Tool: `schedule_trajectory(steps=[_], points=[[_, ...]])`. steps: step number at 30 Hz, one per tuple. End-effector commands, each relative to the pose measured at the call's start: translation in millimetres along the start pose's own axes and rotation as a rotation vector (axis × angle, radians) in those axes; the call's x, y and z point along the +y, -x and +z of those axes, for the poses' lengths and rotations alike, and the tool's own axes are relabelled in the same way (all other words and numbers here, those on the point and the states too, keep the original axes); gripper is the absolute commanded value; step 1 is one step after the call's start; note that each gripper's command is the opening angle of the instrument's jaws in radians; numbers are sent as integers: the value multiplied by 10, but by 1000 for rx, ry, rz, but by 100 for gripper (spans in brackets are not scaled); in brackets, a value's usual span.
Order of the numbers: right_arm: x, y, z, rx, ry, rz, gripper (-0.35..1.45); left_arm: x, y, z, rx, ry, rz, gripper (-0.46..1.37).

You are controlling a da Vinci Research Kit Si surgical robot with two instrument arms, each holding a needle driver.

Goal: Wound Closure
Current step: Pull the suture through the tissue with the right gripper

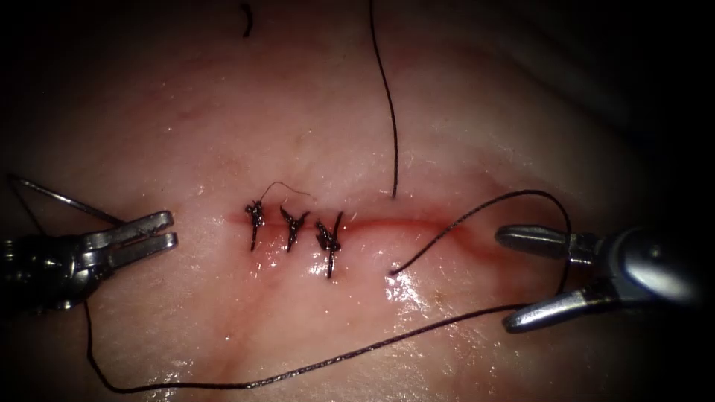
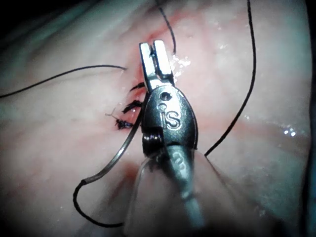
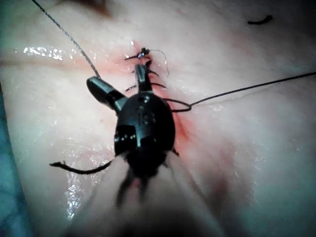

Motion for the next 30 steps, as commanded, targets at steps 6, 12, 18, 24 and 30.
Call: schedule_trajectory(steps=[6,12,18,24,30], points=[[-1,-1,-51,23,31,0,116,0,2,0,0,0,2,-35],[15,8,-76,33,63,1,114,2,6,-2,1,1,5,-35],[37,32,-59,34,88,-9,110,3,7,-3,2,2,7,-35],[71,77,-36,2,114,-34,109,5,6,-4,1,0,7,-35],[78,103,-17,-9,128,-52,107,5,7,-6,1,0,8,-35]])
